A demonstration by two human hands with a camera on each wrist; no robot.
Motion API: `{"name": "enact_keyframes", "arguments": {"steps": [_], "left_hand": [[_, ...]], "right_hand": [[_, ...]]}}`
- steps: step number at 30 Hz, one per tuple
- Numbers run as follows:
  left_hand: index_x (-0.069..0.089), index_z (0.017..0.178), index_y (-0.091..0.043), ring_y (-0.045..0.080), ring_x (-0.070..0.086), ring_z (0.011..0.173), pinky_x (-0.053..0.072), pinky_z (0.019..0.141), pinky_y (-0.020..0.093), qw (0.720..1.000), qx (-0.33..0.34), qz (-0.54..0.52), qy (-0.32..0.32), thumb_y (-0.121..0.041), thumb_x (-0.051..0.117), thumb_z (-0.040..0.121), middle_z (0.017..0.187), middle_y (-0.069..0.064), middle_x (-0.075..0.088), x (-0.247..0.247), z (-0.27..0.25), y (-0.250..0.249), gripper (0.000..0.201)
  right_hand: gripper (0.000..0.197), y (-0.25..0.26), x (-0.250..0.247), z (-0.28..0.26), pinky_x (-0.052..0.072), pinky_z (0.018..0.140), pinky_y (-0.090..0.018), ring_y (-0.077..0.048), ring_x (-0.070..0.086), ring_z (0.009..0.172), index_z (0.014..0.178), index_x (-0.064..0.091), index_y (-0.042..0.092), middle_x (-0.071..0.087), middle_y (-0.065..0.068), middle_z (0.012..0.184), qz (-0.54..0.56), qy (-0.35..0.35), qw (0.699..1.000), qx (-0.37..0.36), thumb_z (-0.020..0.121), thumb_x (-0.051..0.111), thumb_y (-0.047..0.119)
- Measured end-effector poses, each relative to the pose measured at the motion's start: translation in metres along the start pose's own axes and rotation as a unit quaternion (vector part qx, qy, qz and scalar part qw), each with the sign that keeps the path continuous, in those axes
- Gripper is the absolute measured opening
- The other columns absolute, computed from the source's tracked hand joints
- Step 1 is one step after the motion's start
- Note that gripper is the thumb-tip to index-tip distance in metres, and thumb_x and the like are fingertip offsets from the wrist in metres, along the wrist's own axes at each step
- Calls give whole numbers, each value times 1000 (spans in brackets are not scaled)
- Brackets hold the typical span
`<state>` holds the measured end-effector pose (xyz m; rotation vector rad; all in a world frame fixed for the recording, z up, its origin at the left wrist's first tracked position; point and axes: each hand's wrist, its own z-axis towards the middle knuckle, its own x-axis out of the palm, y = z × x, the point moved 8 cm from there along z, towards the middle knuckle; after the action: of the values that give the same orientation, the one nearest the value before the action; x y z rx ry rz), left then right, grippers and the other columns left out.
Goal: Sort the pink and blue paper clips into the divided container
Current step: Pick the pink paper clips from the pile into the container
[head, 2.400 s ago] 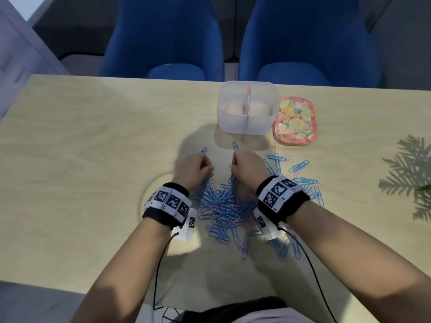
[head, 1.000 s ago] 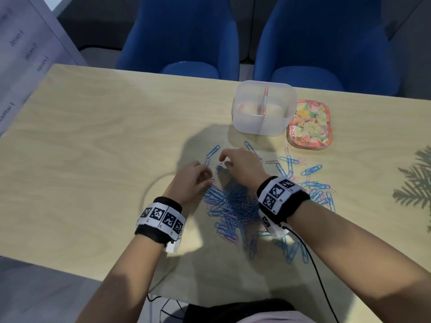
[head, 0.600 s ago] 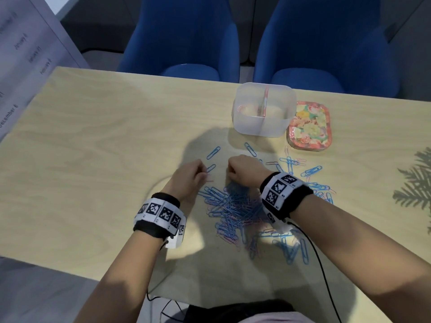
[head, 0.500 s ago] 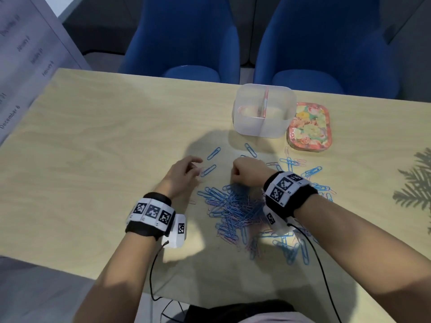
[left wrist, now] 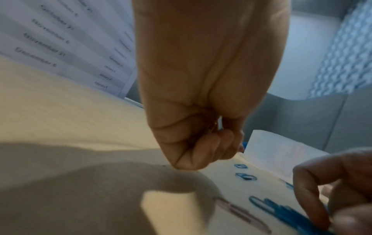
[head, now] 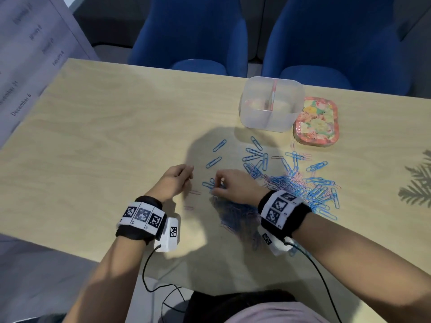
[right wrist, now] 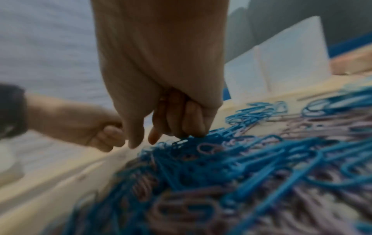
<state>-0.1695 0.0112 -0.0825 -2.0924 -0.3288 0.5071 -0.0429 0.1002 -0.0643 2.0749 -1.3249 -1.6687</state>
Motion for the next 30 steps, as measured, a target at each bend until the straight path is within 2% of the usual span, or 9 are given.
{"name": "enact_keyframes", "arguments": {"steps": [4,8,12,16,20,23,26,28,30], "left_hand": [[58,78,-14,1,37,36,35,45,13,989,46,136,23,-16,67,83,47,-9,41,2,-6,-1,10],[64,79,-16,4,41,52,33,54,15,952,97,289,18,-17,76,73,58,-7,43,4,-8,-2,13],[61,74,-19,14,50,69,38,64,23,937,97,334,24,-18,72,76,71,-6,52,8,-5,2,11],[57,75,-15,4,48,52,35,47,9,967,68,246,10,-11,66,83,63,-3,53,4,-8,-3,13],[54,79,-17,5,42,43,32,43,18,992,0,123,26,-5,54,89,60,4,50,-6,-14,6,16],[51,78,-13,2,34,31,27,36,13,996,-41,78,25,5,43,89,52,2,38,-6,-21,9,23],[53,76,-10,0,43,37,33,42,12,986,-13,149,73,-1,46,91,62,6,55,1,-30,5,19],[57,76,-10,-1,45,45,36,49,13,969,7,217,118,-13,63,85,64,0,56,6,-34,6,11],[59,74,-17,4,43,51,34,52,17,950,13,283,131,-18,78,71,61,-6,48,6,-34,8,19]], "right_hand": [[13,-20,-19,-7,40,70,-31,-23,57,87,98,58,17,62,-2,90,-54,-68,996,25,91,54,25],[11,-42,-43,-15,36,68,-29,-24,57,90,99,59,19,53,3,82,-55,-115,990,64,91,52,22],[17,-7,-25,-15,41,76,-32,-24,59,99,105,62,22,67,-3,100,-105,-58,992,-27,92,51,24],[23,25,8,-10,41,79,-33,-28,57,104,110,61,19,65,-10,108,-143,29,986,-78,89,52,22],[19,17,13,-8,43,79,-34,-30,57,103,103,59,8,63,-13,108,-162,87,982,-46,90,51,19],[11,0,-9,-14,40,64,-27,-22,56,78,92,56,9,59,-7,85,67,46,997,8,91,50,17],[17,-27,-32,-26,27,38,-18,-8,44,40,97,55,8,47,-5,61,349,21,931,109,93,40,5],[27,-37,-38,-28,24,37,-17,-8,41,36,100,59,6,51,-8,60,376,19,917,130,90,35,0],[24,-36,-42,-23,30,45,-21,-15,44,46,88,63,7,56,-8,64,275,-11,955,114,90,39,6]]}}
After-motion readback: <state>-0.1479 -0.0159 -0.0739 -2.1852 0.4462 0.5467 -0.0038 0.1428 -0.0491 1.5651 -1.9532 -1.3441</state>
